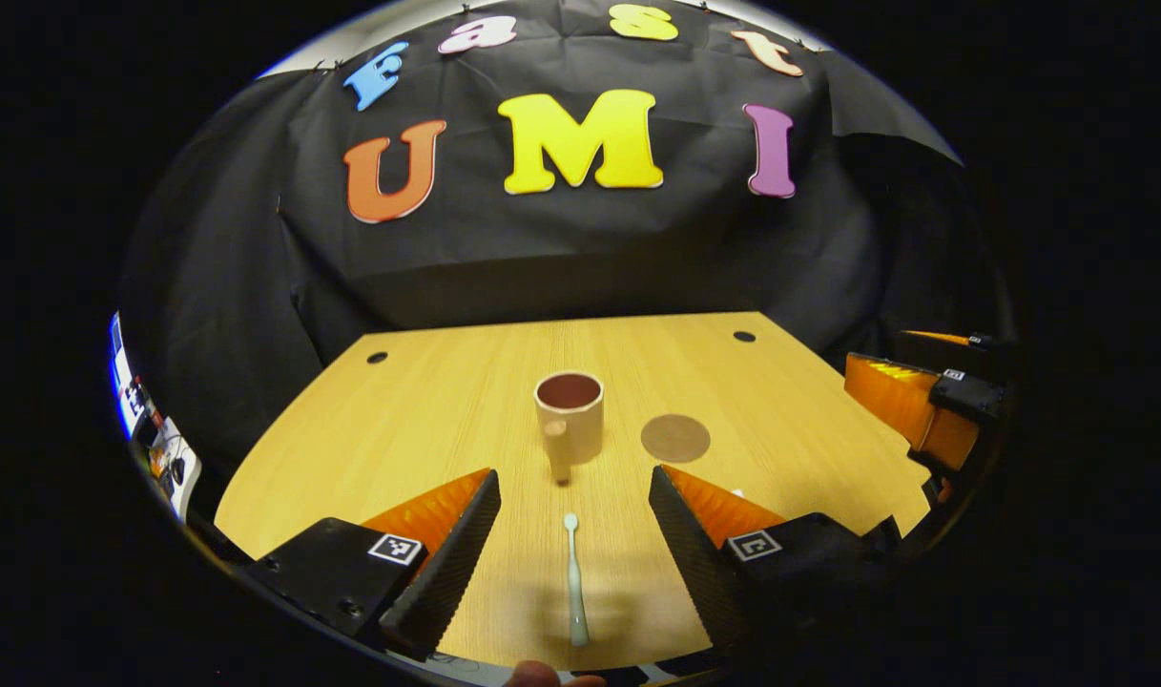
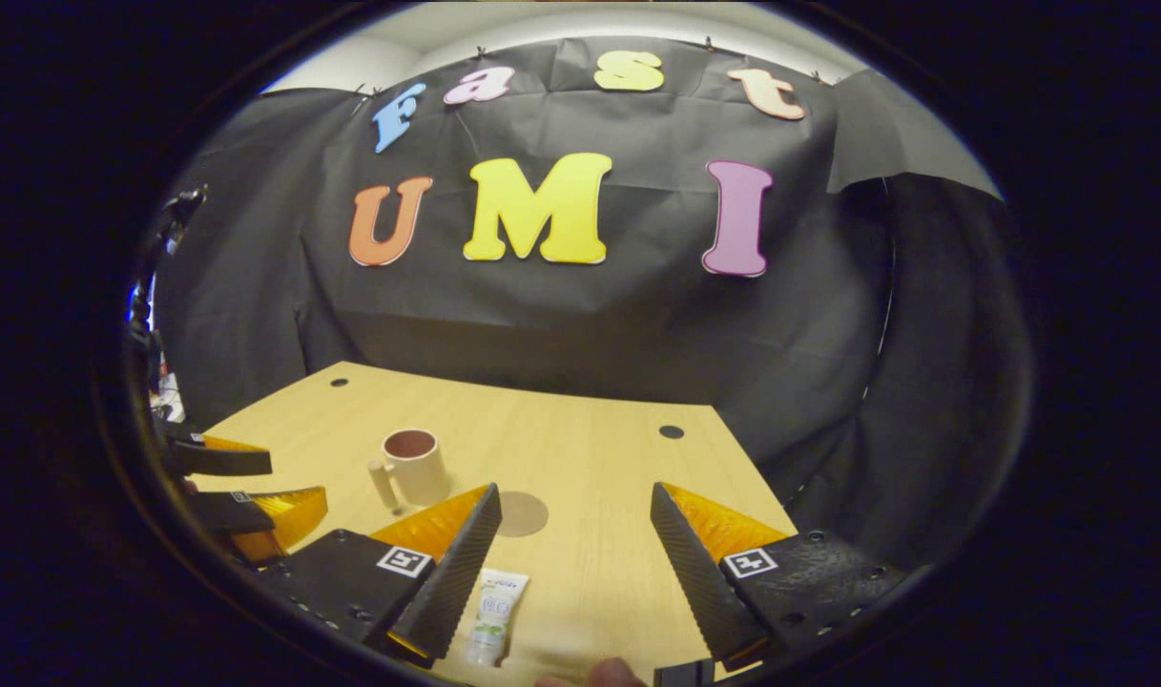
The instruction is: Put the toothbrush and toothpaste on the desktop into the cup, then pick up the cup and place it on the coaster on the desktop.
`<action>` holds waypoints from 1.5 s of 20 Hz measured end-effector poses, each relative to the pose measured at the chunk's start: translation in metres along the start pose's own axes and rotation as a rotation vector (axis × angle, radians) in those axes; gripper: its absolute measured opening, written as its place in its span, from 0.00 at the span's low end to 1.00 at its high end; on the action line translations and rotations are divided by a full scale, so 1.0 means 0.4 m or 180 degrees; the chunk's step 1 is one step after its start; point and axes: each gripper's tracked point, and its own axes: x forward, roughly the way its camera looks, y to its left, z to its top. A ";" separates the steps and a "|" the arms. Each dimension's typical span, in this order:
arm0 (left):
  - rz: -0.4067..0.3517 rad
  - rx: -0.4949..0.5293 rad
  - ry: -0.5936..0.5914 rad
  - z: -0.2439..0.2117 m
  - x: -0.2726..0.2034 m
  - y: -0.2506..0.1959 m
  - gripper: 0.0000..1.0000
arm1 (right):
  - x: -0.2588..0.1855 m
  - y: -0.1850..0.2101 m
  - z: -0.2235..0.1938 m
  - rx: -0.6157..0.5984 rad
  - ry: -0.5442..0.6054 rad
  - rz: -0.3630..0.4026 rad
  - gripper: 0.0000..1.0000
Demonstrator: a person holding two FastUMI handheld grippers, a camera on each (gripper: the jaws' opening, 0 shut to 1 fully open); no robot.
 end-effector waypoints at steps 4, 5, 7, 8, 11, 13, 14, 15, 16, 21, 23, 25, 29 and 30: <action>-0.0005 -0.0074 0.0497 -0.138 0.055 -0.002 0.99 | 0.004 0.010 -0.048 -0.0071 0.0191 0.0062 0.95; 0.0008 -0.0135 0.0623 -0.174 0.070 -0.003 0.99 | 0.004 0.007 -0.055 -0.0064 0.0230 0.0053 0.95; 0.0058 -0.0203 0.0832 -0.217 0.081 0.004 0.95 | -0.004 0.001 -0.060 -0.0051 0.0269 0.0042 0.95; 0.0073 -0.0238 0.0934 -0.235 0.083 0.003 0.89 | -0.006 -0.001 -0.062 -0.0070 0.0271 0.0027 0.95; 0.0053 -0.0336 0.1179 -0.268 0.090 0.008 0.84 | -0.011 -0.014 -0.059 -0.0088 0.0269 -0.0006 0.95; 0.0012 -0.0294 0.1245 -0.275 0.100 0.015 0.81 | -0.014 -0.025 -0.065 -0.0073 0.0284 -0.0039 0.95; 0.0006 -0.0255 0.1269 -0.278 0.106 0.018 0.77 | -0.017 -0.029 -0.070 -0.0068 0.0296 -0.0051 0.95; -0.0005 -0.0228 0.1294 -0.280 0.109 0.017 0.73 | -0.018 -0.029 -0.073 -0.0073 0.0310 -0.0056 0.95; -0.0019 -0.0217 0.1319 -0.283 0.112 0.013 0.65 | -0.020 -0.031 -0.077 -0.0078 0.0319 -0.0061 0.97; 0.0003 -0.0209 0.1407 -0.283 0.122 0.019 0.45 | -0.020 -0.040 -0.091 -0.0028 0.0407 -0.0082 0.95; -0.0008 -0.0156 0.1440 -0.285 0.127 0.013 0.36 | -0.018 -0.038 -0.096 -0.0017 0.0443 -0.0085 0.95; 0.0012 -0.0145 0.1464 -0.283 0.128 0.013 0.18 | -0.015 -0.029 -0.110 -0.0015 0.0505 -0.0046 0.95; -0.0004 -0.0207 0.1501 -0.274 0.121 0.016 0.06 | -0.002 0.014 -0.183 0.0039 0.0874 0.0150 0.95; -0.0001 -0.0217 0.1481 -0.265 0.121 0.014 0.05 | -0.001 0.026 -0.206 0.0074 0.1003 0.0199 0.98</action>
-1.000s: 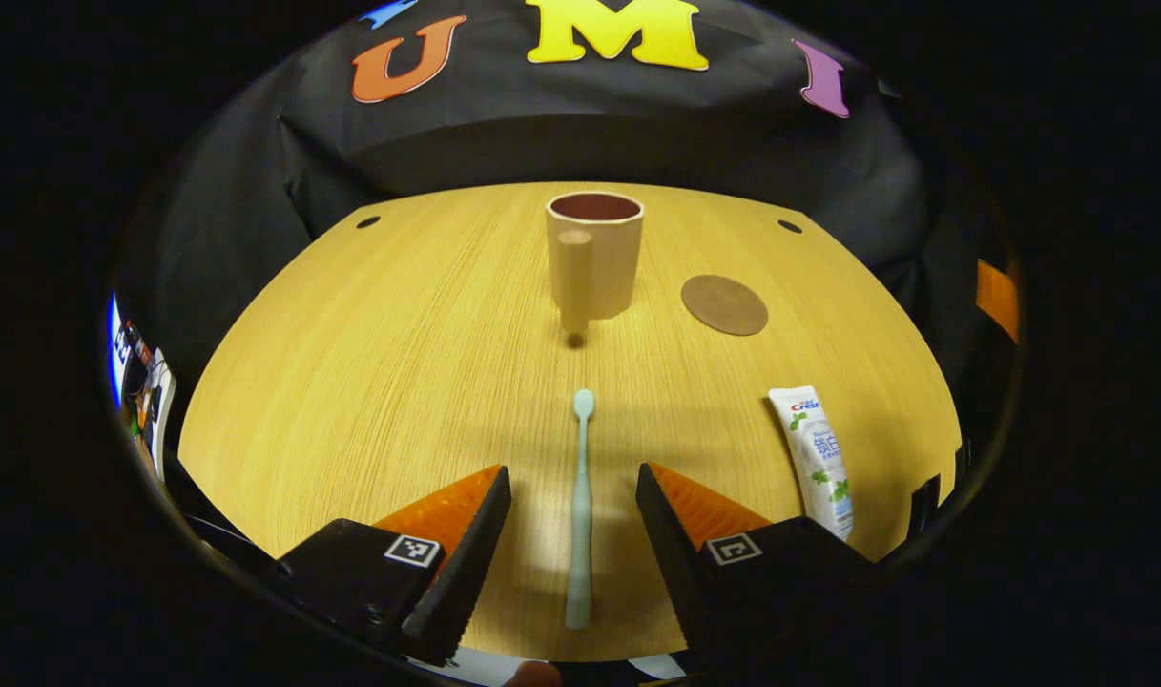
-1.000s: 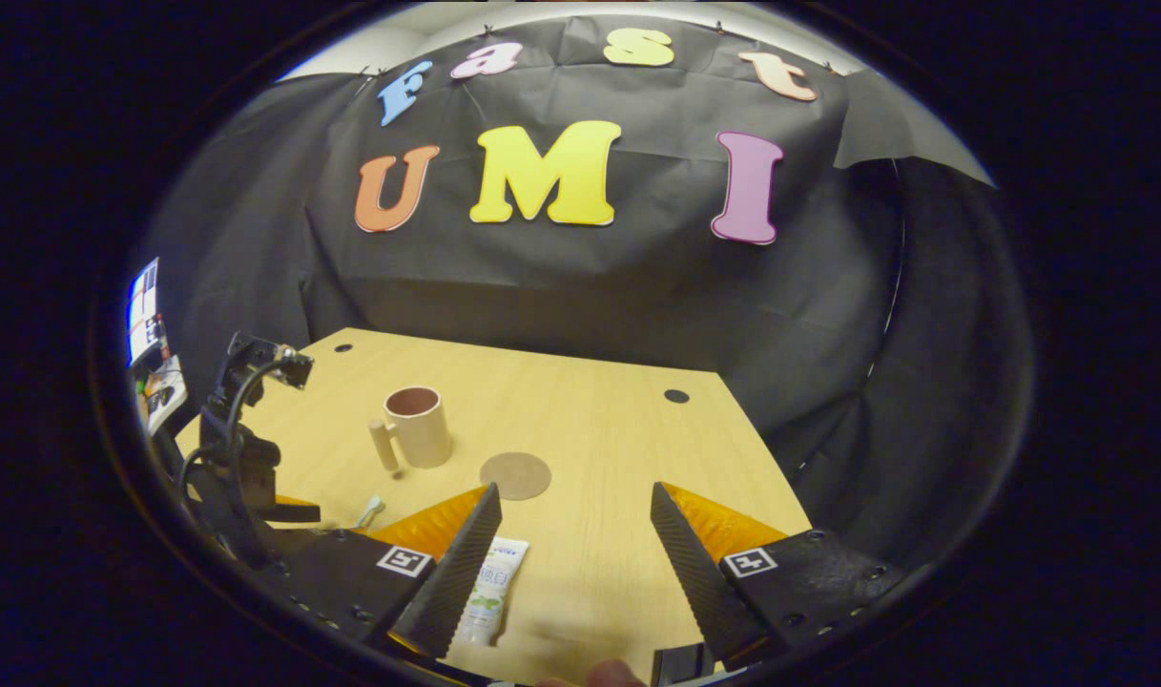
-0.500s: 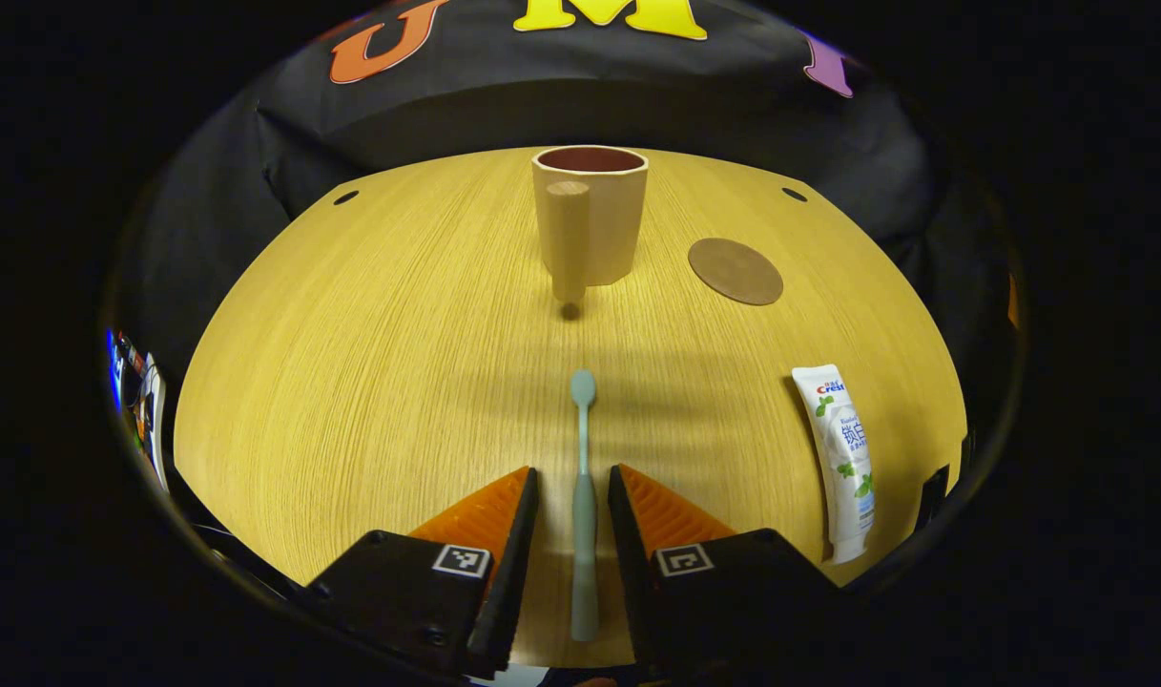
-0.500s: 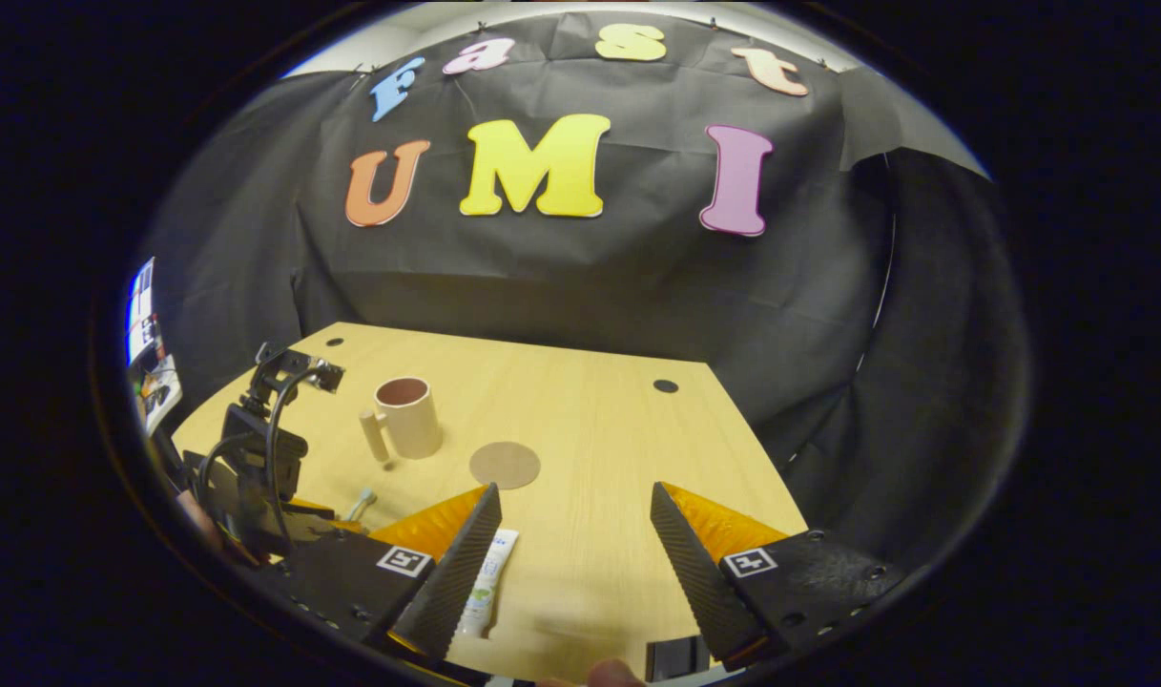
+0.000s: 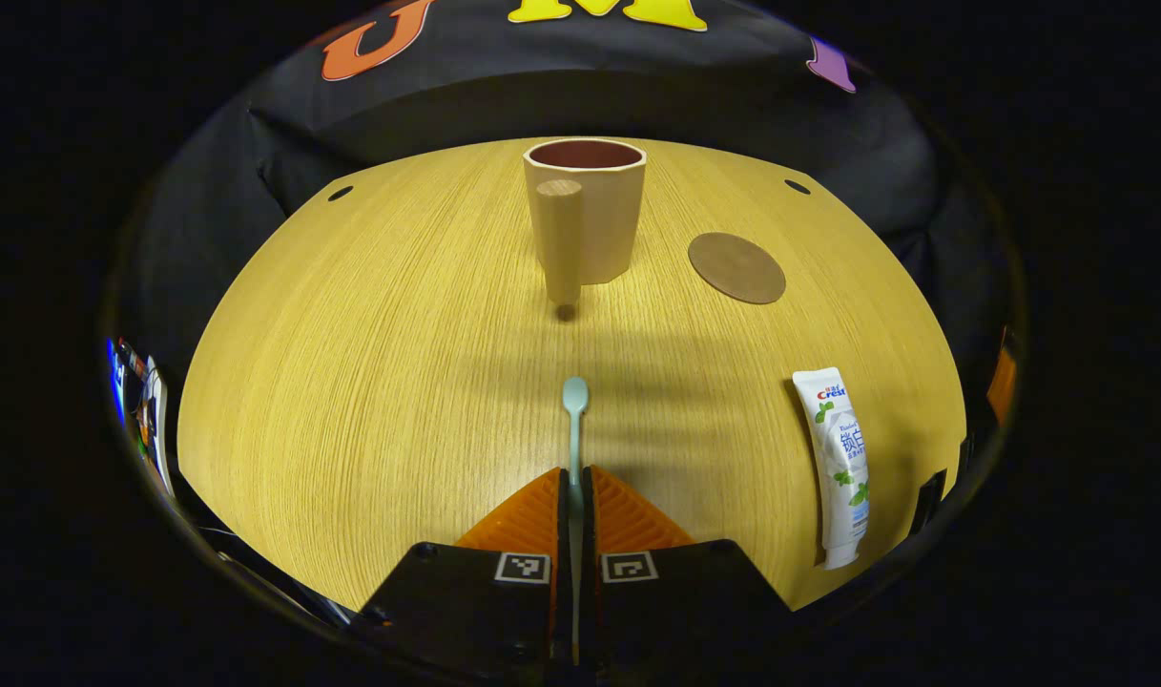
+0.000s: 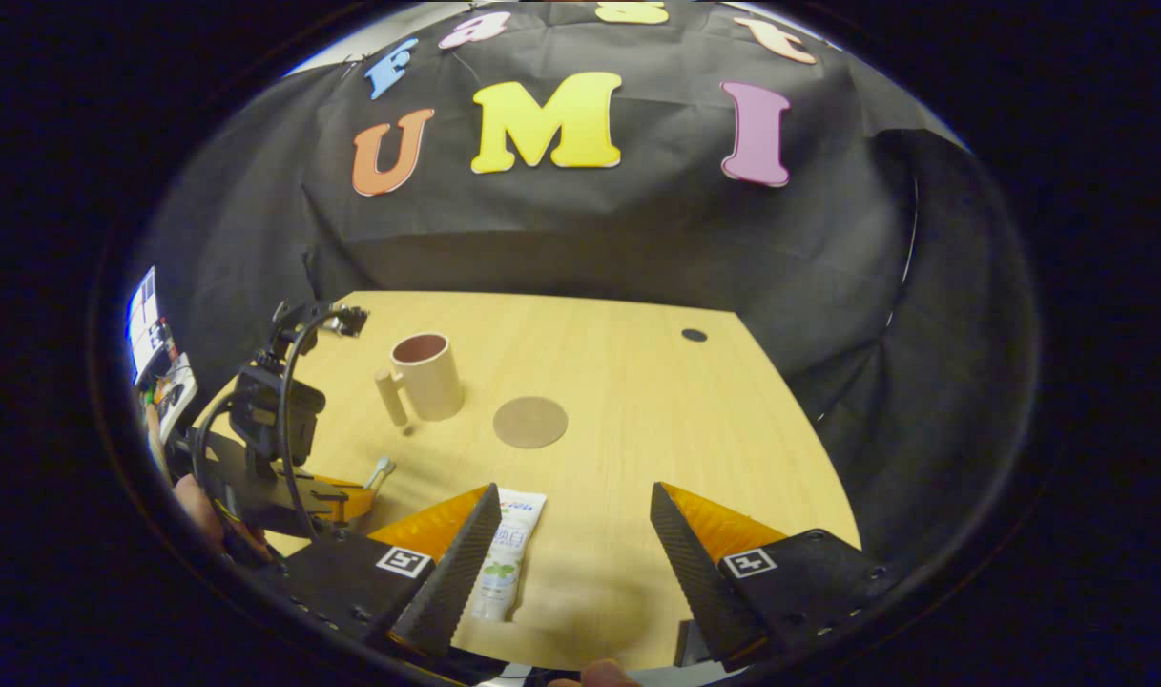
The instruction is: Put the toothbrush and toothpaste on the desktop into the cup, then pick up the cup and place it on the coaster on the desktop.
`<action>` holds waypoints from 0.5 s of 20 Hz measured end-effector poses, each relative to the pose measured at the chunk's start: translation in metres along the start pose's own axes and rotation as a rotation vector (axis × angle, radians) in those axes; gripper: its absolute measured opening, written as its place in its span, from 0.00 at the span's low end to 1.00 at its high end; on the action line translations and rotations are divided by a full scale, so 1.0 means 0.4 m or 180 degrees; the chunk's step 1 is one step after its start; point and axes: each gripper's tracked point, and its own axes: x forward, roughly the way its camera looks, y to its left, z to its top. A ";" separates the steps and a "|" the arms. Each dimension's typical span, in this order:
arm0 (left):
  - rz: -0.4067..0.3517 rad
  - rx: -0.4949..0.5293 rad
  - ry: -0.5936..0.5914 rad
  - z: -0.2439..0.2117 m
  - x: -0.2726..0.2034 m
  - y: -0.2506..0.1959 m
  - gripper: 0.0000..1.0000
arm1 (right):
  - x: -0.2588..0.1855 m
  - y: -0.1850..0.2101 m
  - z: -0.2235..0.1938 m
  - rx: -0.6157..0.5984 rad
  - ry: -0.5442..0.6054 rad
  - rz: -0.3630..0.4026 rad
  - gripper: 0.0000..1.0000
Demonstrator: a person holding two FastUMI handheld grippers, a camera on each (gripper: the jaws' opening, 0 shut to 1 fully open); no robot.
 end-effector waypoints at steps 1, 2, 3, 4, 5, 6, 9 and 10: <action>-0.0017 -0.0012 -0.0053 0.008 -0.003 -0.003 0.05 | 0.013 0.007 -0.020 0.0015 0.0127 0.0035 0.95; -0.0038 -0.0028 -0.0103 0.021 -0.010 -0.003 0.05 | 0.028 0.018 -0.043 0.0022 0.0247 0.0059 0.95; -0.0057 -0.0048 -0.0169 0.041 -0.024 -0.001 0.05 | 0.043 0.025 -0.061 0.0031 0.0357 0.0070 0.95; -0.0064 -0.0066 -0.0239 0.063 -0.038 0.002 0.05 | 0.056 0.036 -0.081 0.0043 0.0480 0.0096 0.95; -0.0065 -0.0076 -0.0321 0.084 -0.051 0.008 0.05 | 0.070 0.047 -0.099 0.0064 0.0595 0.0122 0.97; -0.0047 -0.0065 -0.0406 0.105 -0.061 0.016 0.05 | 0.080 0.054 -0.119 0.0093 0.0701 0.0141 0.95; -0.0042 -0.0021 -0.0723 0.169 -0.099 0.029 0.05 | 0.121 0.083 -0.160 0.0183 0.1016 0.0150 0.95; -0.0047 -0.0010 -0.0842 0.195 -0.113 0.031 0.05 | 0.129 0.089 -0.181 0.0211 0.1149 0.0141 0.95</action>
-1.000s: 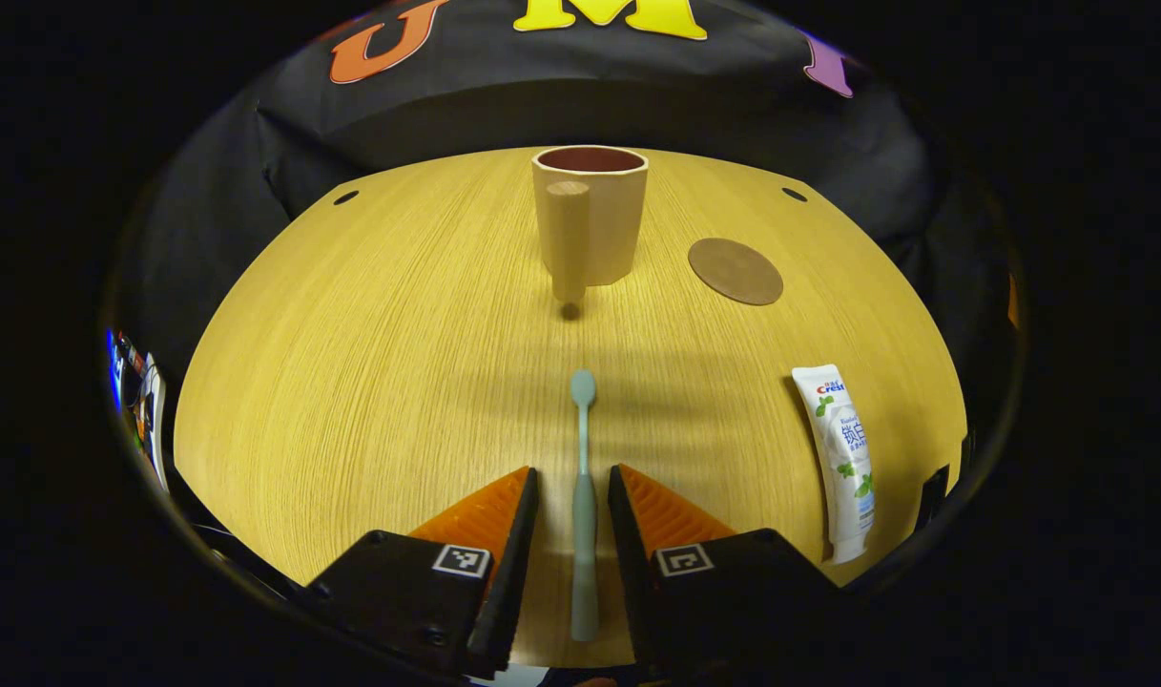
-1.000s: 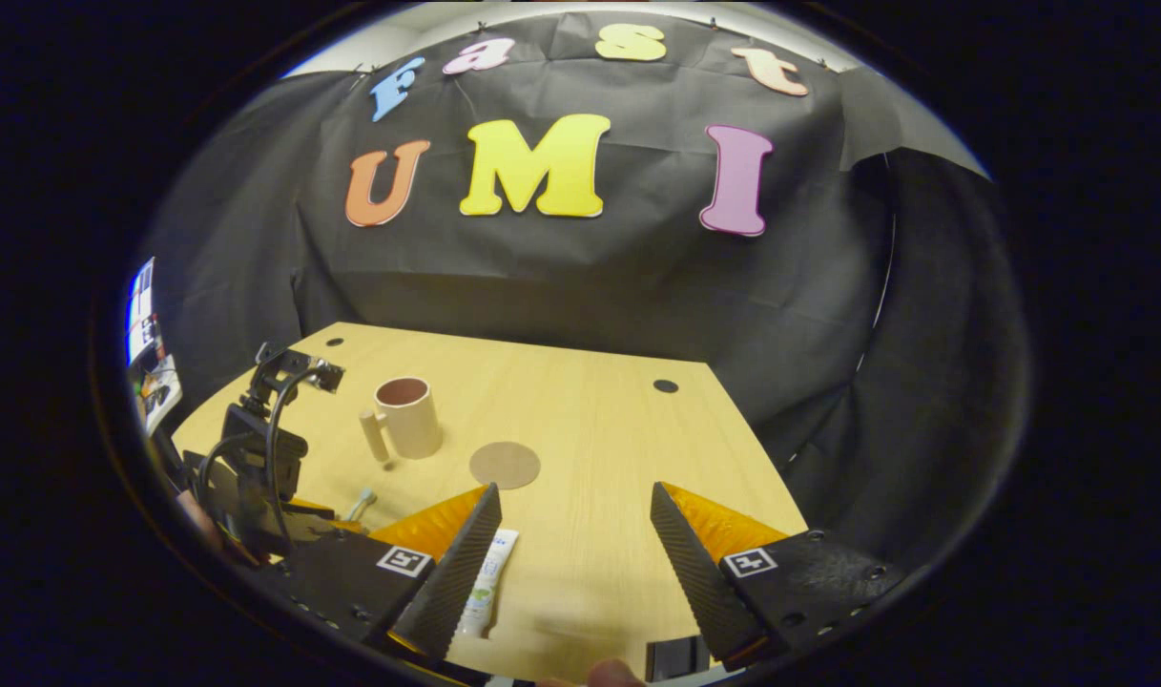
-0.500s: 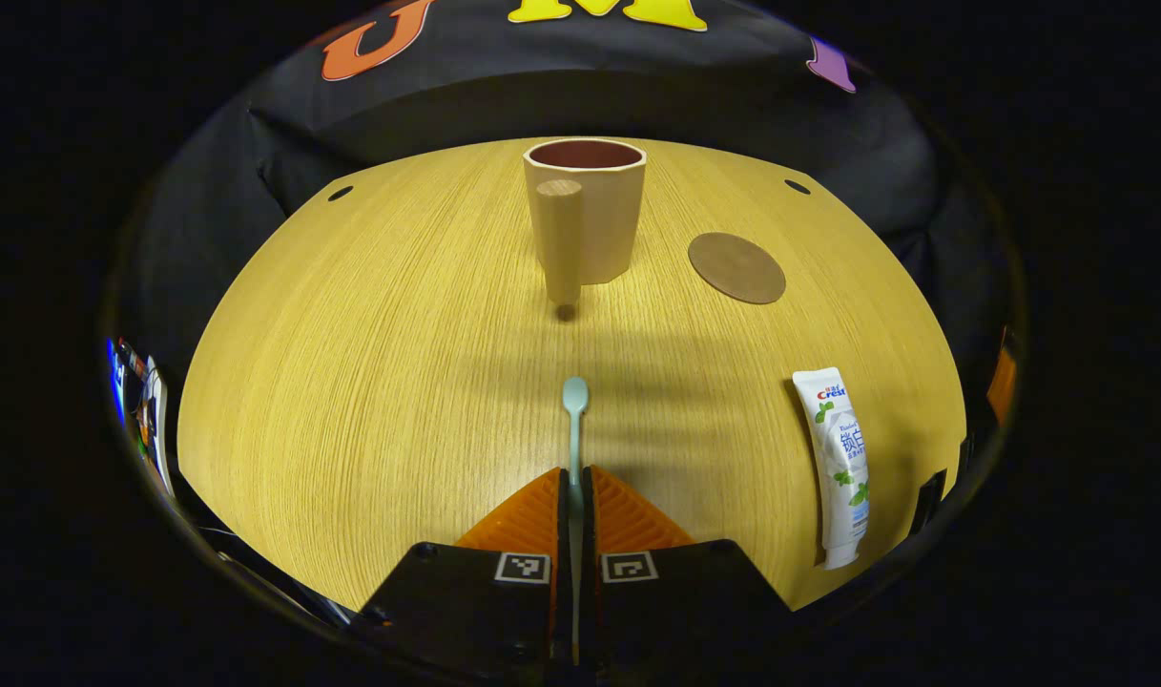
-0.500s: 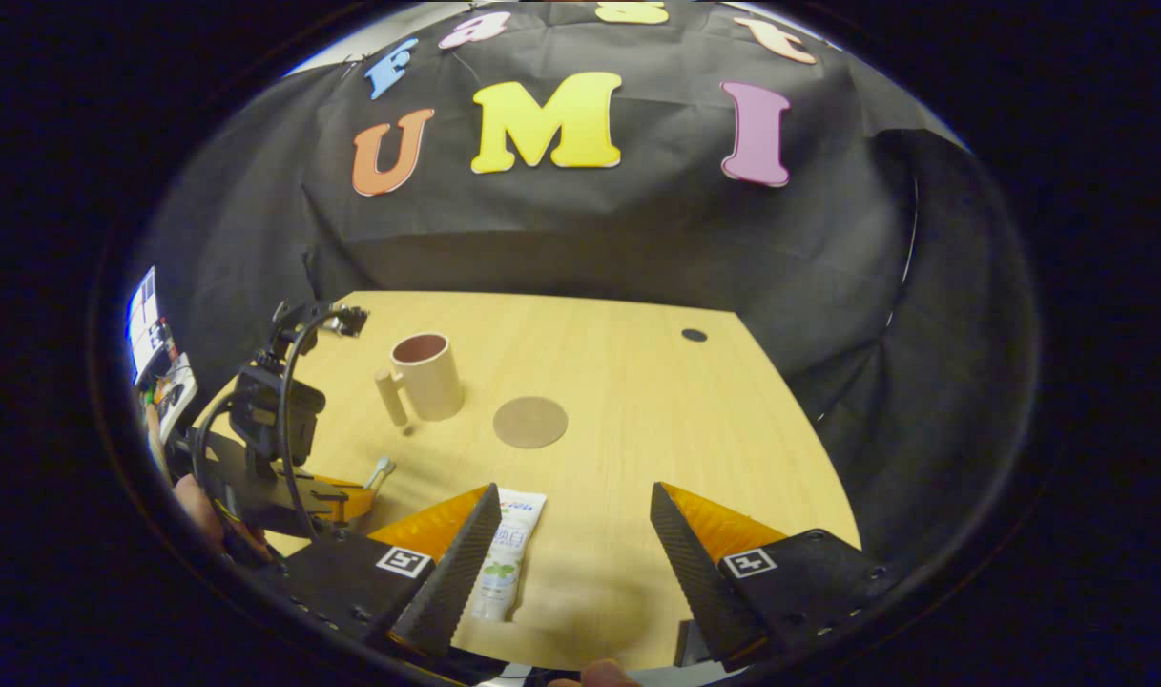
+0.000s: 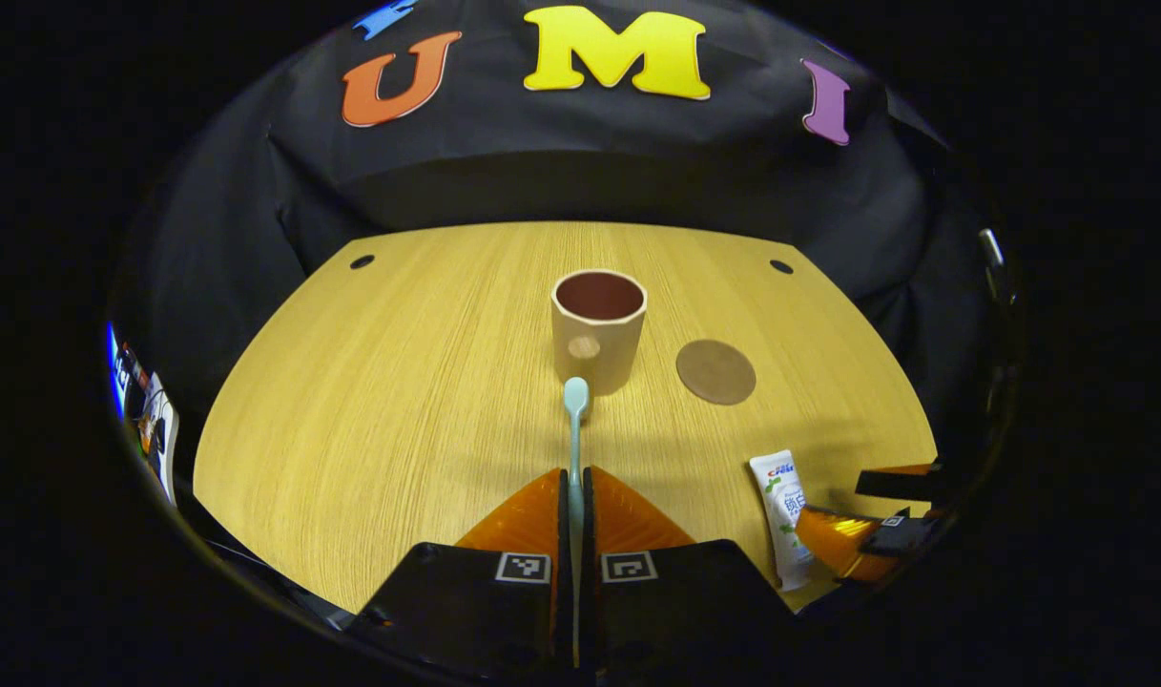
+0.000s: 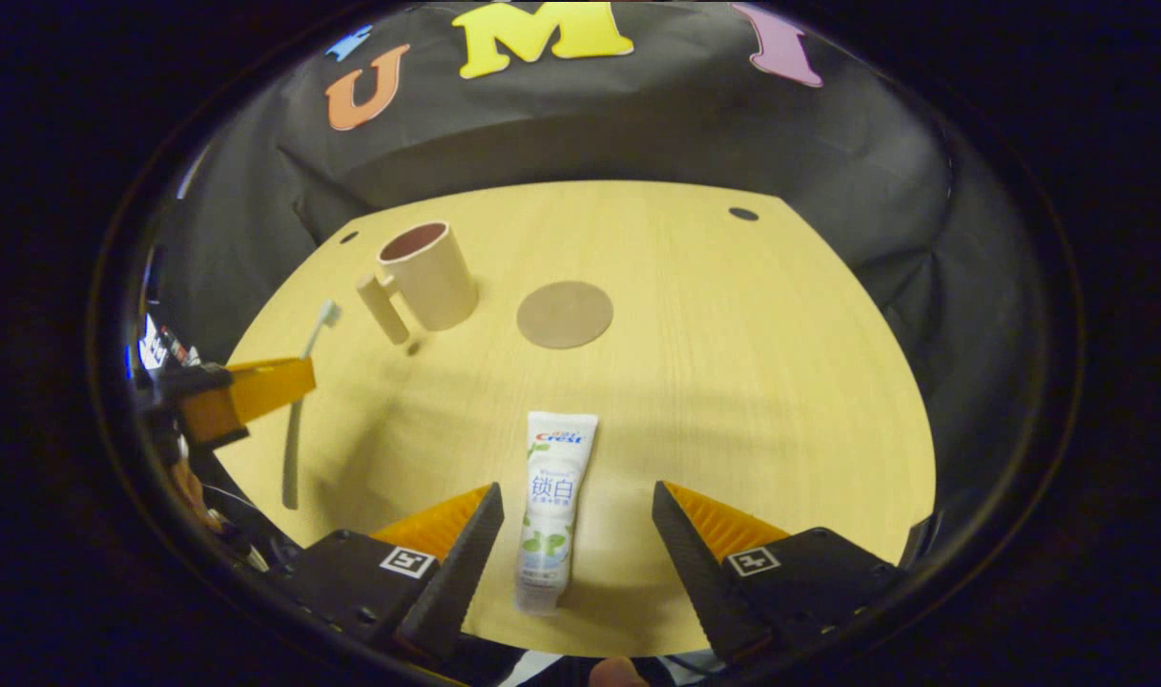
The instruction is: Put the toothbrush and toothpaste on the desktop into the cup, then pick up the cup and place it on the coaster on the desktop.
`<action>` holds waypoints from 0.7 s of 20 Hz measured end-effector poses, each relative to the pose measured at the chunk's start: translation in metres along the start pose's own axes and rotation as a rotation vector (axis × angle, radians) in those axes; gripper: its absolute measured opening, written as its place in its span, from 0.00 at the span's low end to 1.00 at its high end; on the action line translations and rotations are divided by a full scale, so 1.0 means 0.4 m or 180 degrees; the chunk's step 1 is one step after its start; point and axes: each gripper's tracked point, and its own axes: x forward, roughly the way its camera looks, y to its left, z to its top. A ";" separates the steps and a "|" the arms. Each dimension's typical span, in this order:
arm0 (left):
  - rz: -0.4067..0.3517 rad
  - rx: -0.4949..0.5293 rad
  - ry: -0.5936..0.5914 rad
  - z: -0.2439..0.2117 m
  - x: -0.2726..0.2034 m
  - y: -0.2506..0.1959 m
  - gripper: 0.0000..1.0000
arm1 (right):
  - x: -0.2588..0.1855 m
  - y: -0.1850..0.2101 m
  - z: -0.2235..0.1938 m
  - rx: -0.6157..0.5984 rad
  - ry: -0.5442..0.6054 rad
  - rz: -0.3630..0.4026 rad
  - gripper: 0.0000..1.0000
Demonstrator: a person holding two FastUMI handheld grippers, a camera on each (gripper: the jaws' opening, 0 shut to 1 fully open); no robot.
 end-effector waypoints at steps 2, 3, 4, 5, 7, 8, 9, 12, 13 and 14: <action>-0.0006 0.0012 -0.0198 0.052 -0.009 0.003 0.05 | 0.030 0.016 -0.009 0.0070 0.0170 0.0003 0.95; -0.0011 0.0008 -0.0277 0.060 -0.010 0.007 0.05 | 0.043 0.023 -0.011 0.0084 0.0240 -0.0004 0.95; -0.0008 0.0008 -0.0336 0.068 -0.004 0.005 0.05 | 0.049 0.028 -0.018 0.0082 0.0323 -0.0018 0.94; -0.0012 0.0003 -0.0371 0.082 -0.003 0.006 0.05 | 0.050 0.035 -0.024 0.0082 0.0405 -0.0026 0.92; -0.0014 -0.0010 -0.0427 0.097 -0.005 0.009 0.05 | 0.051 0.039 -0.034 0.0099 0.0520 -0.0066 0.82; -0.0005 -0.0014 -0.0458 0.105 -0.003 0.011 0.05 | 0.052 0.042 -0.040 0.0107 0.0566 -0.0082 0.81; 0.0004 -0.0018 -0.0488 0.112 -0.002 0.013 0.05 | 0.057 0.039 -0.045 0.0091 0.0596 -0.0110 0.80; -0.0009 -0.0012 -0.0595 0.135 -0.003 0.018 0.05 | 0.071 0.038 -0.065 0.0162 0.0753 -0.0192 0.48; -0.0010 0.0005 -0.0656 0.150 0.001 0.020 0.05 | 0.068 0.047 -0.064 0.0181 0.0802 -0.0188 0.41; -0.0019 0.0021 -0.0723 0.167 0.006 0.020 0.05 | 0.070 0.043 -0.064 0.0182 0.0803 -0.0187 0.38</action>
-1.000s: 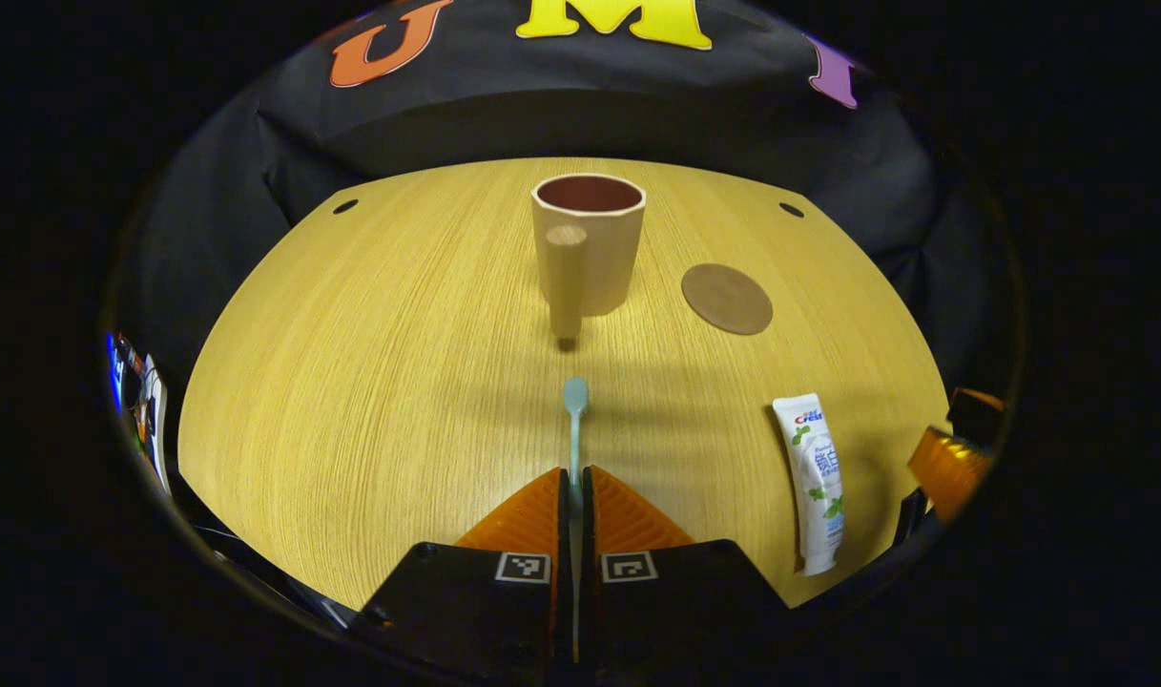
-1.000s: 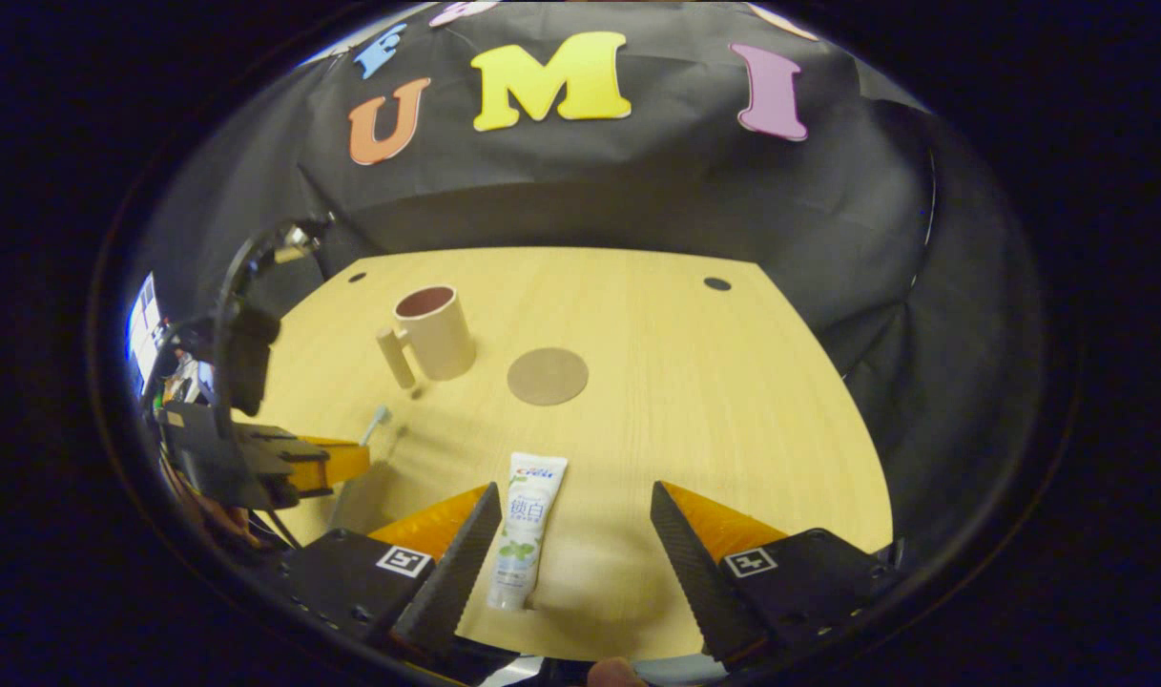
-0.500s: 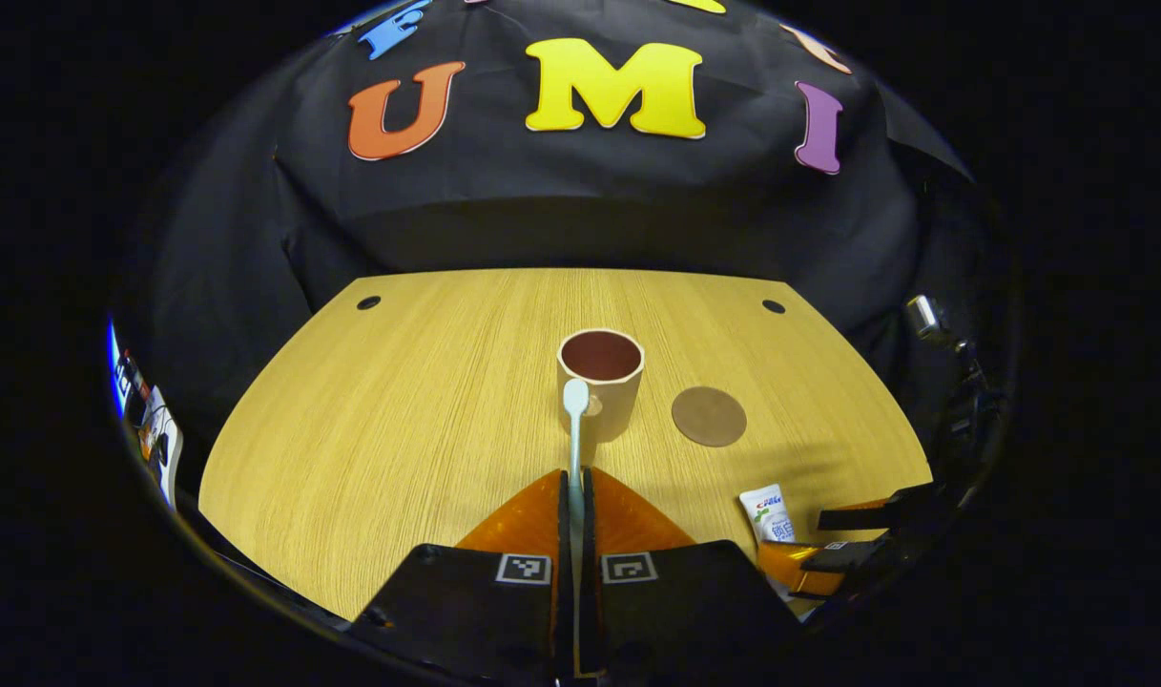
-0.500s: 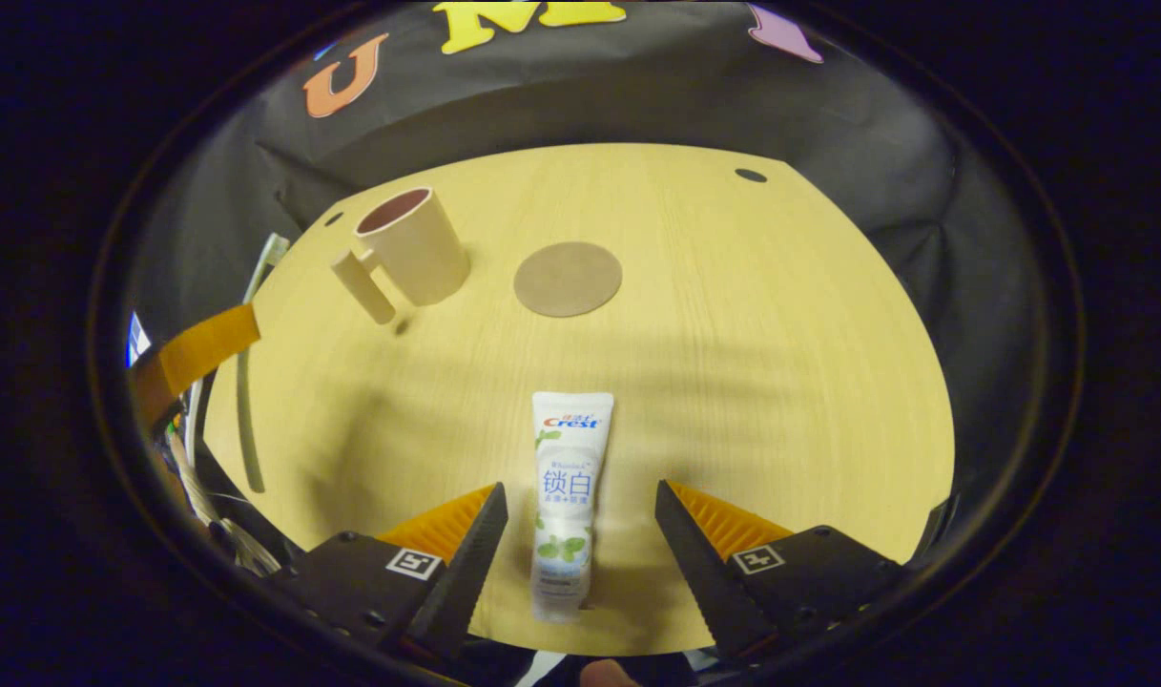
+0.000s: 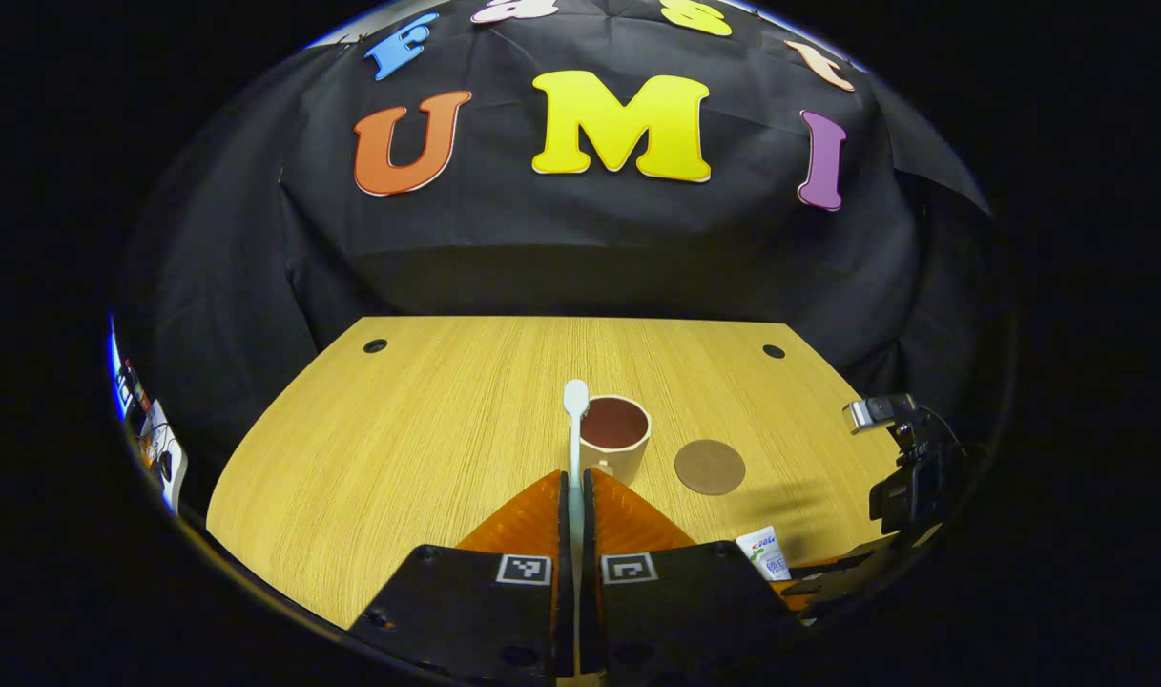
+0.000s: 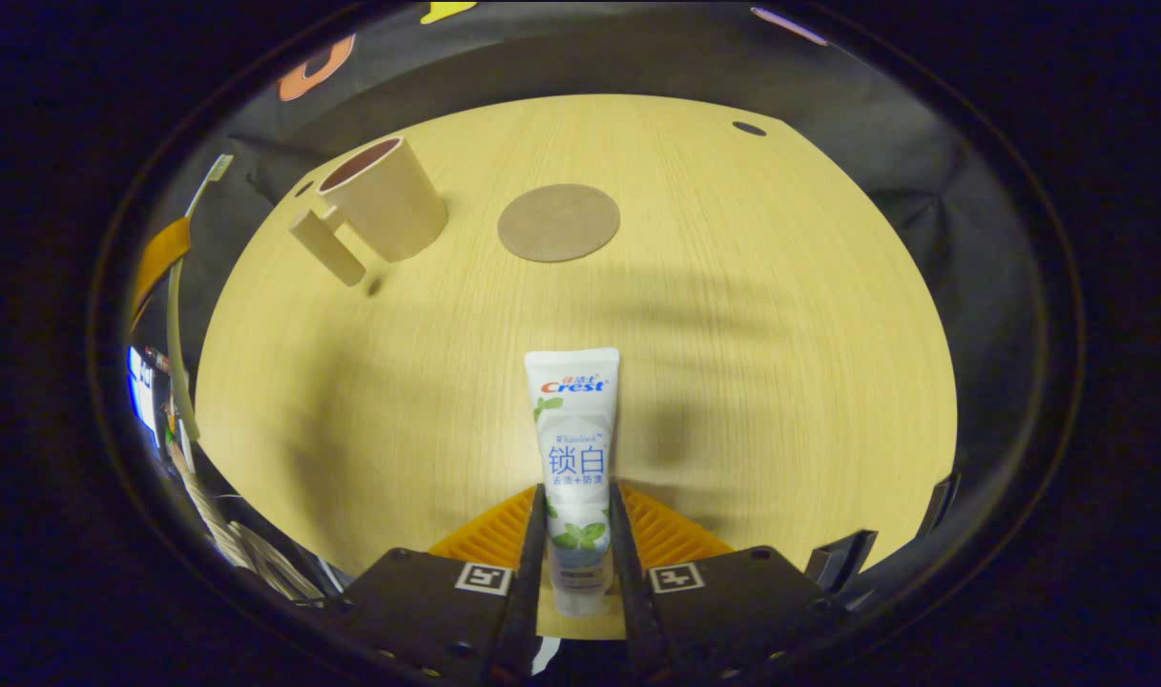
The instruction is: Put the toothbrush and toothpaste on the desktop into the cup, then pick up the cup and place it on the coaster on the desktop.
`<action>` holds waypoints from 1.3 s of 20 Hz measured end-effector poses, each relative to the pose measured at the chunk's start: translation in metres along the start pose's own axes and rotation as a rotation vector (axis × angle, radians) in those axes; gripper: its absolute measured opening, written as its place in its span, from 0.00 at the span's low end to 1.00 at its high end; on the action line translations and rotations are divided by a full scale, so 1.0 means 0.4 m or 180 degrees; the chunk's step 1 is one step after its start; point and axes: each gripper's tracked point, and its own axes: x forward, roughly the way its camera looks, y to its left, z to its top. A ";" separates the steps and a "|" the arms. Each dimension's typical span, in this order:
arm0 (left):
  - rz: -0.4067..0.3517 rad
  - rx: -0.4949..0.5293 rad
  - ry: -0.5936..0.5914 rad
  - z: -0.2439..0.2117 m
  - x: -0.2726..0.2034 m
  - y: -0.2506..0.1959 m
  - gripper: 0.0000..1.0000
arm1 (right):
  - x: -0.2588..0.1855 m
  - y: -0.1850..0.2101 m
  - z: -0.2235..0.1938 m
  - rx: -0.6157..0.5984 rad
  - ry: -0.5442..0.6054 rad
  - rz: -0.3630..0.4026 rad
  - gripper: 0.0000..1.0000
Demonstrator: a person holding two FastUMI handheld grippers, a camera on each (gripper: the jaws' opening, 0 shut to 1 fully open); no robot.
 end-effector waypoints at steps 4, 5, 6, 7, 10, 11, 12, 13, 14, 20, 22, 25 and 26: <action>-0.0059 0.0045 -0.0369 0.071 0.035 0.001 0.05 | -0.017 -0.008 0.010 0.0009 -0.0039 0.0077 0.19; -0.0097 0.0051 -0.0483 0.089 0.049 -0.004 0.05 | -0.025 -0.006 0.015 0.0037 -0.0072 0.0137 0.19; -0.0145 0.0035 -0.0604 0.109 0.064 -0.011 0.05 | -0.031 -0.005 0.022 0.0053 -0.0120 0.0172 0.19; -0.0208 0.0014 -0.0703 0.125 0.076 -0.022 0.05 | -0.042 -0.006 0.029 0.0041 -0.0180 0.0198 0.19; -0.0338 0.0016 -0.0966 0.177 0.111 -0.048 0.05 | -0.095 -0.025 0.048 -0.0020 -0.0385 0.0225 0.19; -0.0364 0.0011 -0.1059 0.195 0.122 -0.049 0.05 | -0.115 -0.038 0.050 -0.0034 -0.0452 0.0213 0.19; -0.0385 -0.0009 -0.1146 0.212 0.133 -0.053 0.05 | -0.134 -0.049 0.051 -0.0042 -0.0513 0.0196 0.19; -0.0388 -0.0034 -0.1229 0.227 0.148 -0.056 0.05 | -0.151 -0.061 0.053 -0.0050 -0.0569 0.0172 0.21; -0.0360 -0.0040 -0.1243 0.232 0.166 -0.054 0.06 | -0.165 -0.072 0.050 -0.0064 -0.0618 0.0141 0.19; -0.0363 -0.0204 -0.0985 0.183 0.197 -0.062 0.08 | -0.205 -0.136 0.009 0.0053 -0.0669 0.0024 0.18; -0.0390 -0.0249 -0.0937 0.173 0.199 -0.072 0.08 | -0.201 -0.158 0.003 0.0185 -0.0637 -0.0013 0.18; -0.0409 -0.0250 -0.0899 0.164 0.206 -0.078 0.09 | -0.193 -0.169 -0.001 0.0272 -0.0610 -0.0034 0.18; -0.0434 -0.0236 -0.0880 0.157 0.204 -0.080 0.10 | -0.190 -0.167 -0.001 0.0267 -0.0603 -0.0036 0.18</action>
